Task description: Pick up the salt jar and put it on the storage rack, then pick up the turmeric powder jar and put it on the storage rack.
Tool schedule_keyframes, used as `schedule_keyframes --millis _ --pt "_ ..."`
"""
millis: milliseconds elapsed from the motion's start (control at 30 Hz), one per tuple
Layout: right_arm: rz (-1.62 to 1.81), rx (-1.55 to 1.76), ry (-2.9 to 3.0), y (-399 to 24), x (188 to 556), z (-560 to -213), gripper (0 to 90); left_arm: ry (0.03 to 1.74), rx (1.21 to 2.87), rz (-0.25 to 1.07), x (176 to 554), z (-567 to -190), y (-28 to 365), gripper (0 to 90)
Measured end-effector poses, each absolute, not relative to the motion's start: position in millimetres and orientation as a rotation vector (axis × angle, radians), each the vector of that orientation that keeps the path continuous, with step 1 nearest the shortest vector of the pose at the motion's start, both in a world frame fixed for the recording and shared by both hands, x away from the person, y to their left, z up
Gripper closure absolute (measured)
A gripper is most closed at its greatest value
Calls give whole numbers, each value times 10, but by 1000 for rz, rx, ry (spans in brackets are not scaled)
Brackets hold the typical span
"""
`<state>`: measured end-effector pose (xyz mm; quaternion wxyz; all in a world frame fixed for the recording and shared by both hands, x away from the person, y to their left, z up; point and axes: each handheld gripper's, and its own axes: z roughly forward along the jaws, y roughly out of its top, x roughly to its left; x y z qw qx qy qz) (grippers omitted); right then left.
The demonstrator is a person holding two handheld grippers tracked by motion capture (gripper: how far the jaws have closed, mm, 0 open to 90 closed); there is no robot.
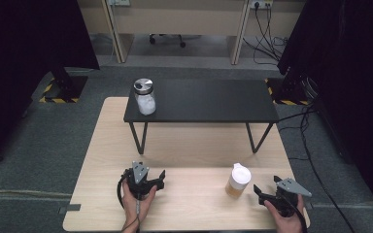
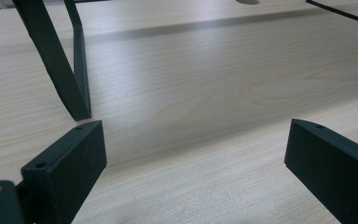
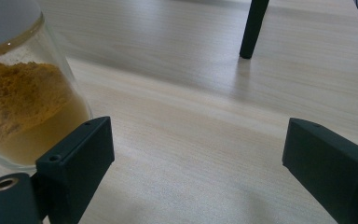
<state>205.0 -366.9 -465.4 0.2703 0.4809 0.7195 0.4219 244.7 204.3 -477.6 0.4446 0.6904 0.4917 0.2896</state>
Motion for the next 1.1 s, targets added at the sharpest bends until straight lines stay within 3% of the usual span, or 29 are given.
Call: schedule_keyframes --millis 1100 --pt "1133 1292 1934 -3657 2040 -4658 88 1218 1711 710 2451 -4774 2051 48"
